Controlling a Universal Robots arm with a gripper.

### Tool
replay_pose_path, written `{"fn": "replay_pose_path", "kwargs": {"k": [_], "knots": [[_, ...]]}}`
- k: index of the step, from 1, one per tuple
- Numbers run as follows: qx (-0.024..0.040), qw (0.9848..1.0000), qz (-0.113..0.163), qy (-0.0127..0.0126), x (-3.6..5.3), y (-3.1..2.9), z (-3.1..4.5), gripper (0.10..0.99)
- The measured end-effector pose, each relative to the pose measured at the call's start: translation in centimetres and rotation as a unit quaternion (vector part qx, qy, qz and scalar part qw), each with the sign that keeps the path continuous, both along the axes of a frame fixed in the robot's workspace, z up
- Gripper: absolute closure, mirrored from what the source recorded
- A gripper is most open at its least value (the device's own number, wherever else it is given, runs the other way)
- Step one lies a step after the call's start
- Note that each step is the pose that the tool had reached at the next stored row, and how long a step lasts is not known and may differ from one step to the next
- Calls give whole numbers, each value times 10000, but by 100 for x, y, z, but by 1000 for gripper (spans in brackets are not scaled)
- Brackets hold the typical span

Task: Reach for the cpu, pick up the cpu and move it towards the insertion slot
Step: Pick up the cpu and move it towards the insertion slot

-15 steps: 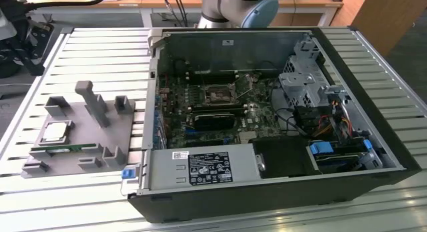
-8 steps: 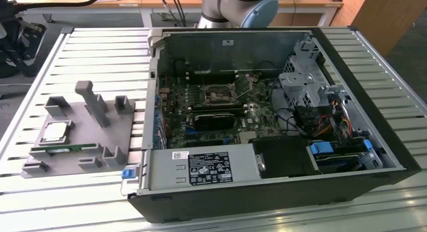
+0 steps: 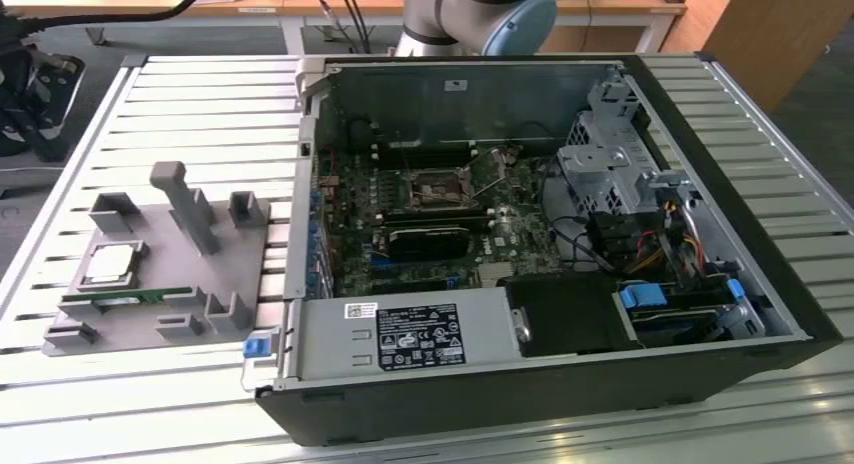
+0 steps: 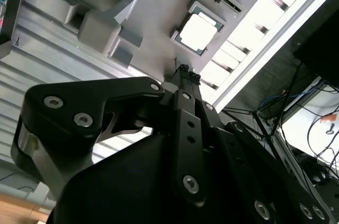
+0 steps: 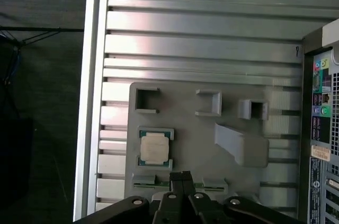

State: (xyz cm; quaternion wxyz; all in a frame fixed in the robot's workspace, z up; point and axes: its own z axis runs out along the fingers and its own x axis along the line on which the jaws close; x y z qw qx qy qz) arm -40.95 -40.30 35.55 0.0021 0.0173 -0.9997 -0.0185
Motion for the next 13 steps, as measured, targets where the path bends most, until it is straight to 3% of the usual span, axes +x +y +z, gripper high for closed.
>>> {"fn": "replay_pose_path", "kwargs": {"k": [2, 5, 7, 8, 9, 11, 12, 13], "knots": [[-1, 10000, 16, 4, -28, -4, -31, 973], [0, 10000, 25, 4, -86, -6, -87, 792], [0, 10000, 29, 5, -121, -7, -124, 792], [0, 10000, 29, 8, -136, -7, -142, 675], [0, 10000, 30, 11, -149, -7, -160, 675], [-1, 10000, 30, 16, -167, -7, -196, 561], [0, 10000, 30, 18, -172, -7, -214, 561], [0, 10000, 31, 22, -175, -8, -232, 502]]}}
